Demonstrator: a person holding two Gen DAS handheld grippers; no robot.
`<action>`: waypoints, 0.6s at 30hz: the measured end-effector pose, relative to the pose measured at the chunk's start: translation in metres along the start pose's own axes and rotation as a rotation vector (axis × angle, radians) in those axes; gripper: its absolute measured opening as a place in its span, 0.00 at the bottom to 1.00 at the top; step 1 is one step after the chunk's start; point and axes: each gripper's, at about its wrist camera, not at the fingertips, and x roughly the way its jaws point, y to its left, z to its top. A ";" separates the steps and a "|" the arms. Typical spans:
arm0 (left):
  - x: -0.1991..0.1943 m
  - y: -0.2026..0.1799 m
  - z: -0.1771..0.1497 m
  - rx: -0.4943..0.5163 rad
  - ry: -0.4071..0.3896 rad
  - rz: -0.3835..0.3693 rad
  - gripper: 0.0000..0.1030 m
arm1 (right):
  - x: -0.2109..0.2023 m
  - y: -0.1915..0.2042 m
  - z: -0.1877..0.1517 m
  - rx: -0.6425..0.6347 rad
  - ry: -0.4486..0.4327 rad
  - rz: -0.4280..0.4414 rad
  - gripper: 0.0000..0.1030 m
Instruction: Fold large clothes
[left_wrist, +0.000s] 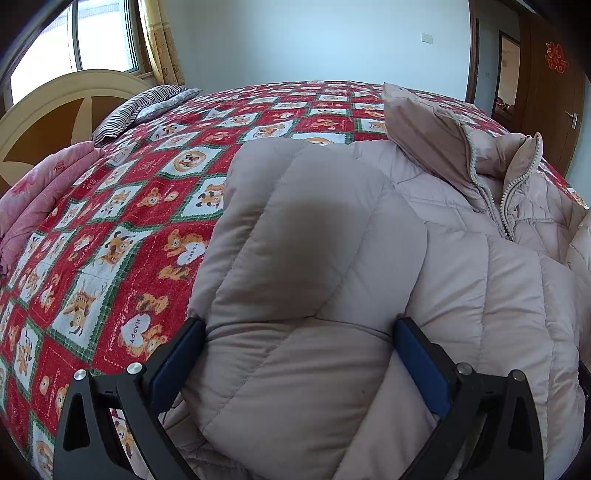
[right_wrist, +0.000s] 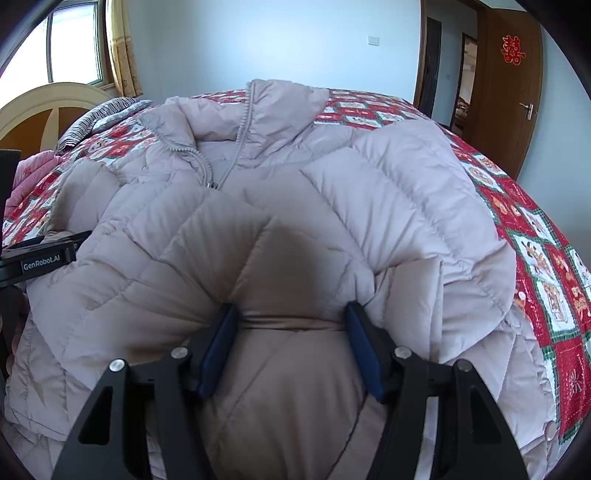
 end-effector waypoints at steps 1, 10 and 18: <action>-0.002 0.001 0.002 0.007 0.012 -0.003 0.99 | 0.000 0.000 0.001 -0.004 0.005 0.002 0.63; -0.041 0.021 0.041 -0.023 -0.038 -0.051 0.99 | -0.003 -0.005 0.027 -0.031 0.126 0.127 0.75; -0.040 -0.002 0.087 0.051 -0.074 -0.042 0.99 | 0.006 -0.001 0.025 -0.142 0.248 0.184 0.84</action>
